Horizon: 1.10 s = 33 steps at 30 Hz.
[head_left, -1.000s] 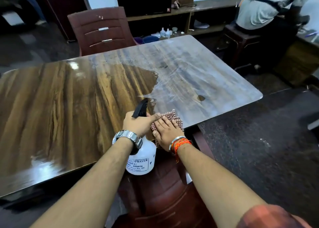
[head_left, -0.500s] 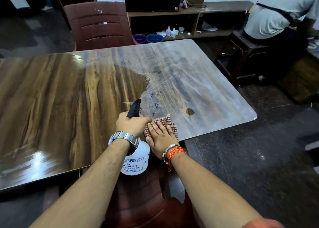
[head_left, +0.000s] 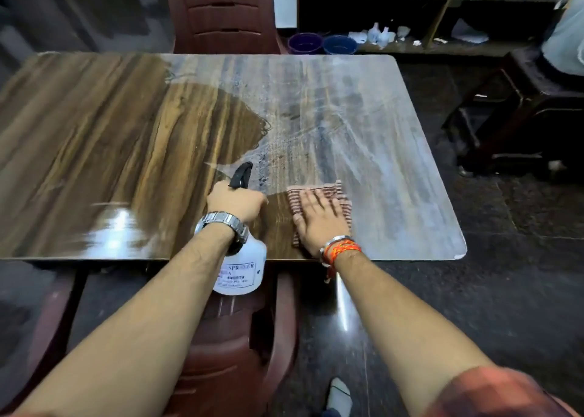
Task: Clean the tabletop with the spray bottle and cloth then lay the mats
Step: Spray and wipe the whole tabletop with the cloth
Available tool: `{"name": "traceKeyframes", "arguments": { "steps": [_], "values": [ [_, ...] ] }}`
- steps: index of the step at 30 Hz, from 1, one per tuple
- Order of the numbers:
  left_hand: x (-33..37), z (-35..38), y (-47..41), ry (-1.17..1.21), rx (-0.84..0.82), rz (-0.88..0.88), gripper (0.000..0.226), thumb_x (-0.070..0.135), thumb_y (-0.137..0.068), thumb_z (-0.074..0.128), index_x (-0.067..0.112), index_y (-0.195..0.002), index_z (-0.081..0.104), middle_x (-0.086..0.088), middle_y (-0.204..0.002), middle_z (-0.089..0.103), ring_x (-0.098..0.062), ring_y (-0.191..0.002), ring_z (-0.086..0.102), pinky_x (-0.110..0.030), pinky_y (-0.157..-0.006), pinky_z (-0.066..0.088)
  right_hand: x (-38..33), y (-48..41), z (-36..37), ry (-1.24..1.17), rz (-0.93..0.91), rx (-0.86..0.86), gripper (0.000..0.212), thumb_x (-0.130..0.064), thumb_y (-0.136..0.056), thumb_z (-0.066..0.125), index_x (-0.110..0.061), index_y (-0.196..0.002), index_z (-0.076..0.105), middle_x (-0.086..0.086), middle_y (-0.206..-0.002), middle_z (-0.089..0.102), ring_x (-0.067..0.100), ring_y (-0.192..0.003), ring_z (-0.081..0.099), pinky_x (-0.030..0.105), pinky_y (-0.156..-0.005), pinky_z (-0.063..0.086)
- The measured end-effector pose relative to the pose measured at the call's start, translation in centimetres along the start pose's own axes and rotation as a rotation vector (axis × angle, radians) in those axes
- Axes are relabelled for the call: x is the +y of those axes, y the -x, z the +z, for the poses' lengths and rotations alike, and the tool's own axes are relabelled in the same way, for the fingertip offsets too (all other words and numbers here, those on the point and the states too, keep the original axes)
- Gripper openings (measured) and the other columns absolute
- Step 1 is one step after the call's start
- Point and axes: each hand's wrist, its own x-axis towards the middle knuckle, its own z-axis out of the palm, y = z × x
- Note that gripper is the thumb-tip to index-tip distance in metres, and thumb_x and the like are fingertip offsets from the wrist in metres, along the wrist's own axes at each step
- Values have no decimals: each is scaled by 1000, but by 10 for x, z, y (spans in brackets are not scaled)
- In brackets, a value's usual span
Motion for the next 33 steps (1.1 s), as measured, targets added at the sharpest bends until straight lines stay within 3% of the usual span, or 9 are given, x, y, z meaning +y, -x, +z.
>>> {"name": "traceKeyframes", "arguments": {
  "steps": [3, 6, 11, 17, 23, 25, 28, 30, 33],
  "values": [
    [6, 14, 11, 112, -11, -21, 28, 27, -69, 86, 11, -76, 64, -3, -75, 63, -24, -72, 59, -26, -63, 45, 38, -2, -7, 4, 77, -8, 60, -46, -98, 23, -23, -153, 13, -8, -160, 11, 12, -147, 4, 41, -119, 1],
    [12, 26, 13, 168, -31, -10, 31, 21, -70, 86, 13, -59, 58, 1, -57, 56, -16, -53, 51, -23, -50, 38, 43, -9, -6, 30, 137, 19, 65, -48, -93, 18, -22, -152, 16, -5, -160, 16, 16, -147, 8, 45, -119, 3],
    [23, 37, -2, 138, -66, -73, 34, 36, -59, 88, 14, -63, 63, 1, -57, 62, -14, -51, 57, -20, -47, 38, 39, -9, -7, 29, 141, 35, 66, -44, -91, 21, -18, -152, 19, 0, -158, 21, 20, -146, 13, 46, -118, 0],
    [36, 39, -32, 134, 50, -77, 31, 23, -66, 77, 17, -54, 48, 3, -52, 52, -18, -49, 47, -21, -48, 35, 48, -60, -17, -4, 184, 31, 62, -44, -97, 22, -17, -152, 14, 0, -160, 12, 19, -147, 5, 47, -118, -3],
    [40, 9, -71, 255, 194, -138, 31, 40, -56, 88, 15, -66, 72, 2, -65, 73, -15, -55, 65, -22, -57, 50, 36, -158, -23, -12, 232, 33, 62, -44, -98, 25, -19, -153, 14, -1, -161, 11, 20, -147, 5, 49, -118, -3],
    [40, -6, -80, 278, 263, -156, 30, 40, -55, 87, 16, -66, 73, 1, -64, 74, -19, -61, 70, -30, -66, 58, -8, -173, -14, 37, 57, 43, 63, -44, -95, 33, -18, -151, 21, 3, -158, 21, 24, -146, 13, 51, -116, -1],
    [45, -26, -94, 304, 308, -161, 26, 31, -54, 84, 15, -59, 65, 3, -50, 67, -18, -53, 69, -35, -63, 56, -97, -158, 17, 47, -600, -78, 62, -46, -84, 47, -16, -138, 45, 10, -143, 47, 34, -137, 34, 56, -114, 16],
    [44, -36, -105, 224, 329, -193, 35, 37, -49, 82, 12, -70, 71, -4, -67, 73, -26, -70, 72, -41, -70, 59, -127, -139, 34, 71, -962, -156, 63, -45, -79, 49, -12, -132, 53, 10, -136, 54, 33, -133, 40, 54, -112, 23],
    [45, -39, -118, 191, 329, -230, 37, 37, -50, 80, 9, -72, 73, -12, -77, 75, -26, -61, 64, -45, -69, 59, -88, -179, 10, 89, -1006, -129, 59, -43, -90, 44, -19, -143, 41, 2, -147, 44, 22, -140, 32, 44, -117, 15]
  ]
}}
